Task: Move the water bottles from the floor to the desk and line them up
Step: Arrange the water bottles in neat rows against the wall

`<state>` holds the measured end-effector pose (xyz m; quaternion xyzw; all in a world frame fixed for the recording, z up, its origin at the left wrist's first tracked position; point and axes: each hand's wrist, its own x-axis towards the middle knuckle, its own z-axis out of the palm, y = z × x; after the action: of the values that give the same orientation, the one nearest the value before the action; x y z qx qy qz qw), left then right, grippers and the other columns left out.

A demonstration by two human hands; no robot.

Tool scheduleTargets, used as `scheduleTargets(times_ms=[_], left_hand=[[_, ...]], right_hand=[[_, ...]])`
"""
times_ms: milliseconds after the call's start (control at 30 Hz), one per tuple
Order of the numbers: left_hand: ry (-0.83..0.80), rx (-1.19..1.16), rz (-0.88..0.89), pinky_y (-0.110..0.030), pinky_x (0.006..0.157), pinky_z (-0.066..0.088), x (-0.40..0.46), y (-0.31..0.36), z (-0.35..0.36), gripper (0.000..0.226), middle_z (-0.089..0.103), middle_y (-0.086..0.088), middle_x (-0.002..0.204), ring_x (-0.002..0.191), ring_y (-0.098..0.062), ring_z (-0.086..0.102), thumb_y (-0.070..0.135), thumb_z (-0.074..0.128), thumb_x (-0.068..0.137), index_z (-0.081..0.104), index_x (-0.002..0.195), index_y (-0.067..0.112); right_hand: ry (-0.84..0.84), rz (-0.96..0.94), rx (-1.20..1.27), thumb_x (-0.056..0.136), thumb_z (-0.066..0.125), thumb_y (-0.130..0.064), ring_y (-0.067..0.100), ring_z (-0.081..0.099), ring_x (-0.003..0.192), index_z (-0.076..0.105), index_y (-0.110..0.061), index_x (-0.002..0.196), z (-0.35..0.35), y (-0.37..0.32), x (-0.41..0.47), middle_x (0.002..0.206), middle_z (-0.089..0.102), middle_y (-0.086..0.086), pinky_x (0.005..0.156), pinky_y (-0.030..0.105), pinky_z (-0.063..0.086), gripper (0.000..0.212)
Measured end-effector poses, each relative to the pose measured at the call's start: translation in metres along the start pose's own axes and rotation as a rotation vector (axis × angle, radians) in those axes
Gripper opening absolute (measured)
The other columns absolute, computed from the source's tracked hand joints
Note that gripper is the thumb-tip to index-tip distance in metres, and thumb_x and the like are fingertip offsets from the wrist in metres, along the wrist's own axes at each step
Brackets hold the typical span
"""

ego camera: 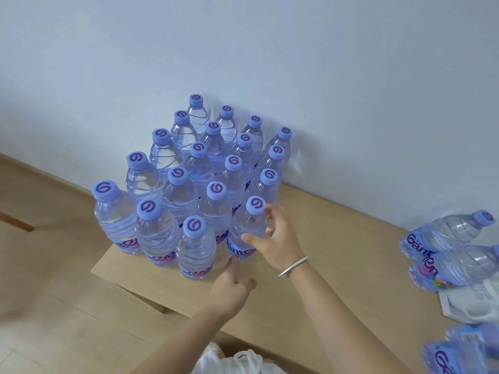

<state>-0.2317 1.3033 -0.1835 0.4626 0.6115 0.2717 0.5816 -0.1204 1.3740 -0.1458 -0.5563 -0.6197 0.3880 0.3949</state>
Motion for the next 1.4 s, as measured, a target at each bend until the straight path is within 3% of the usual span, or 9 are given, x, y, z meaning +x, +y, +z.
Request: scheduleTargets(times_ms=[167, 300, 400, 567, 800, 967, 1100, 1200, 1400], left_hand=[[-0.031, 0.087, -0.013, -0.022, 0.095, 0.032, -0.003, 0.002, 0.001, 0.093, 0.028, 0.013, 0.146, 0.116, -0.004, 0.036, 0.034, 0.057, 0.069, 0.013, 0.150, 0.022], [-0.062, 0.279, -0.067, -0.019, 0.093, 0.032, -0.002, 0.010, 0.012, 0.086, 0.024, -0.005, 0.151, 0.134, -0.019, 0.031, 0.028, 0.062, 0.084, 0.008, 0.149, 0.011], [-0.234, 0.423, -0.150, -0.016, 0.087, 0.026, -0.004, 0.024, 0.027, 0.086, 0.021, -0.009, 0.154, 0.136, -0.020, 0.031, 0.035, 0.053, 0.091, -0.002, 0.150, 0.007], [-0.432, 0.583, -0.012, -0.022, 0.100, 0.033, 0.000, 0.042, 0.072, 0.083, 0.028, -0.006, 0.152, 0.135, -0.020, 0.035, 0.040, 0.055, 0.090, 0.006, 0.152, 0.016], [-0.778, 0.766, 0.242, -0.026, 0.107, 0.032, -0.014, 0.068, 0.174, 0.086, 0.031, -0.004, 0.150, 0.136, -0.017, 0.034, 0.037, 0.064, 0.085, 0.010, 0.151, 0.022], [-0.888, 0.780, 0.272, -0.024, 0.104, 0.034, -0.029, 0.067, 0.217, 0.085, 0.035, -0.005, 0.147, 0.132, -0.017, 0.038, 0.033, 0.067, 0.084, 0.014, 0.150, 0.021], [-0.874, 0.760, 0.266, -0.024, 0.101, 0.036, -0.034, 0.063, 0.228, 0.093, 0.034, -0.006, 0.147, 0.132, -0.017, 0.038, 0.029, 0.071, 0.081, 0.009, 0.151, 0.021], [-0.818, 0.748, 0.264, -0.024, 0.099, 0.037, -0.031, 0.059, 0.230, 0.100, 0.034, -0.006, 0.146, 0.130, -0.018, 0.039, 0.028, 0.075, 0.078, 0.007, 0.151, 0.021], [-0.681, 0.657, 0.244, -0.019, 0.092, 0.038, -0.026, 0.050, 0.221, 0.105, 0.032, -0.001, 0.149, 0.129, -0.015, 0.040, 0.027, 0.078, 0.074, 0.007, 0.151, 0.021]], right_hand=[[-0.003, -0.017, -0.025, 0.068, 0.079, -0.007, -0.011, 0.048, 0.099, 0.045, -0.045, 0.102, 0.002, 0.004, -0.002, 0.109, 0.049, -0.014, 0.081, 0.006, 0.040, 0.061], [-0.009, 0.013, -0.041, 0.066, 0.083, -0.020, -0.001, 0.048, 0.109, 0.045, -0.032, 0.119, -0.002, 0.006, -0.008, 0.118, 0.049, -0.012, 0.092, 0.015, 0.039, 0.066], [0.053, 0.048, -0.073, 0.066, 0.079, -0.036, 0.001, 0.045, 0.110, 0.047, -0.021, 0.125, -0.025, 0.004, -0.019, 0.115, 0.046, -0.014, 0.094, 0.008, 0.034, 0.069], [0.452, 0.089, -0.191, 0.073, 0.064, -0.035, 0.010, 0.052, 0.102, 0.061, -0.013, 0.109, -0.104, 0.013, -0.057, 0.102, 0.055, -0.009, 0.088, 0.006, 0.033, 0.042], [1.151, 0.216, -0.463, 0.069, 0.057, -0.015, 0.018, 0.044, 0.102, 0.059, 0.001, 0.106, -0.210, 0.034, -0.155, 0.102, 0.054, 0.004, 0.092, 0.026, 0.031, 0.041], [1.177, 0.338, -0.672, 0.069, 0.066, -0.006, 0.028, 0.040, 0.111, 0.053, 0.002, 0.116, -0.243, 0.053, -0.193, 0.115, 0.051, 0.019, 0.099, 0.039, 0.032, 0.049], [1.122, 0.532, -0.288, 0.080, 0.061, -0.002, 0.025, 0.042, 0.123, 0.033, -0.007, 0.138, -0.256, 0.057, -0.196, 0.133, 0.043, 0.009, 0.101, 0.032, 0.035, 0.065], [1.166, 0.481, -0.216, 0.087, 0.053, -0.001, 0.022, 0.038, 0.131, 0.030, -0.007, 0.141, -0.258, 0.060, -0.195, 0.142, 0.039, 0.008, 0.106, 0.028, 0.030, 0.059], [1.149, 0.354, -0.301, 0.087, 0.061, -0.007, 0.017, 0.052, 0.105, 0.052, -0.004, 0.121, -0.248, 0.049, -0.192, 0.114, 0.058, 0.004, 0.082, 0.004, 0.031, 0.036]])
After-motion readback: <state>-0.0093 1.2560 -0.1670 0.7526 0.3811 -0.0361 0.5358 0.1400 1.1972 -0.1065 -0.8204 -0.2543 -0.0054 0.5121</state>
